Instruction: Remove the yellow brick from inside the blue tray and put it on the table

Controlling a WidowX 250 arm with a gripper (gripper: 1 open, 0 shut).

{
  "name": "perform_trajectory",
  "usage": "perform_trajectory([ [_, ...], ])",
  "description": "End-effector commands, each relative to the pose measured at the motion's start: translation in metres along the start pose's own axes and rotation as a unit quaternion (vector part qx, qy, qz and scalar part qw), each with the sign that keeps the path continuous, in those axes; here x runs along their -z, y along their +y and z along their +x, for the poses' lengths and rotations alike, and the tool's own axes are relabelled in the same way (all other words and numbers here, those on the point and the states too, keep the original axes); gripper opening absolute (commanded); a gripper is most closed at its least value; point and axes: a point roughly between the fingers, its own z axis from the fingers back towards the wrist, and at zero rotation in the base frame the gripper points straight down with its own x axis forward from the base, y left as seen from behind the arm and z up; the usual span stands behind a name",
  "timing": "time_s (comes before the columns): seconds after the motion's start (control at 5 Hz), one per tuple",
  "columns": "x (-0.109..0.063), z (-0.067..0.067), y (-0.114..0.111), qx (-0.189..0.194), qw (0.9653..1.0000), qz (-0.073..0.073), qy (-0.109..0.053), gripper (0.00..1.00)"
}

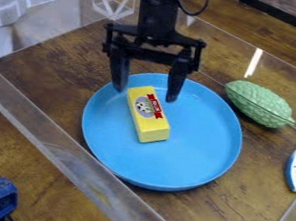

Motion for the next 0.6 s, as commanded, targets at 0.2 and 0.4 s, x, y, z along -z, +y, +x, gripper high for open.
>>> perform_trajectory([
  [0.2,0.019,0.011,0.007,-0.143,0.9875,-0.053,-0.038,1.0],
  [0.4,0.008,0.014,0.009,-0.156,0.9841,-0.071,-0.048,1.0],
])
